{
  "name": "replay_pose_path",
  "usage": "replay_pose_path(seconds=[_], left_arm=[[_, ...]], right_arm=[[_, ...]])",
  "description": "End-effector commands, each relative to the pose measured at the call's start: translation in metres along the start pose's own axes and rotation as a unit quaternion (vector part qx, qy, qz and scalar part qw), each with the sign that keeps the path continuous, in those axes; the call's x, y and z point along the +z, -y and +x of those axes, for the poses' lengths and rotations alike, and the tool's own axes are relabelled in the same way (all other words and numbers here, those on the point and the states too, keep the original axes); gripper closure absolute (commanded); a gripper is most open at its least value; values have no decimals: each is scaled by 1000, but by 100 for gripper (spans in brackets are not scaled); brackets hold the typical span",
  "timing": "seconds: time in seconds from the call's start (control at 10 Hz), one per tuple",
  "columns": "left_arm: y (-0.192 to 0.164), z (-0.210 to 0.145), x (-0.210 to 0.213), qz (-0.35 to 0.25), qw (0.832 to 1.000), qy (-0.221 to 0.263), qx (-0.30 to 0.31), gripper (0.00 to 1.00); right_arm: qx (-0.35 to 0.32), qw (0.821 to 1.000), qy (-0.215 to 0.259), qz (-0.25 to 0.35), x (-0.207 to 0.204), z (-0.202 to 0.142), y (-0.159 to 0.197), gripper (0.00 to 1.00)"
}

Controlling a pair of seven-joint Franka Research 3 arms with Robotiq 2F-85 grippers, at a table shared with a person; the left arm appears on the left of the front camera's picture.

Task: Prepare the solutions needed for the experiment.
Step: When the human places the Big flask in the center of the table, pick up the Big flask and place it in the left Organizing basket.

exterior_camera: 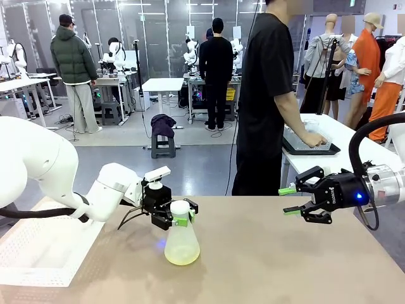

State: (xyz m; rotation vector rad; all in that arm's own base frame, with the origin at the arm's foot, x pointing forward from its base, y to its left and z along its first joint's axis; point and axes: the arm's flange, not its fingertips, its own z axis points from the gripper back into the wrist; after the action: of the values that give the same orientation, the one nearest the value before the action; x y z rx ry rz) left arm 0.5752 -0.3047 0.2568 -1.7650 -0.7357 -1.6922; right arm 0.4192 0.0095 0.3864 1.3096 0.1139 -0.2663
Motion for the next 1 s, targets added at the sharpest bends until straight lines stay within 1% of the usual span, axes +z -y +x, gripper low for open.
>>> replay_pose_path(seconds=[0.0,0.1,0.2,0.3,0.4,0.6,0.7,0.9], left_arm=[[7,-5,-3,-17,999,-16,25,100],[10,3,-4,-7,999,-25,28,100],[17,16,-6,-20,999,-36,23,100],[26,33,-9,-7,999,-44,24,100],[35,49,-12,-6,997,-68,33,100],[53,76,-12,-19,996,-84,6,100],[61,91,-6,-5,996,-94,-3,100],[92,132,23,37,995,-88,-40,100]], right_arm=[[2,1000,-5,-3,2,0,-2,49],[2,1000,-5,-3,2,0,-2,49],[2,1000,-5,-3,2,0,-2,49],[2,1000,-5,-3,2,0,-2,49],[2,1000,-5,-3,2,0,-2,49],[2,1000,-5,-3,2,0,-2,49],[2,1000,-5,-3,2,0,-2,49],[2,1000,-5,-3,2,0,-2,49]])
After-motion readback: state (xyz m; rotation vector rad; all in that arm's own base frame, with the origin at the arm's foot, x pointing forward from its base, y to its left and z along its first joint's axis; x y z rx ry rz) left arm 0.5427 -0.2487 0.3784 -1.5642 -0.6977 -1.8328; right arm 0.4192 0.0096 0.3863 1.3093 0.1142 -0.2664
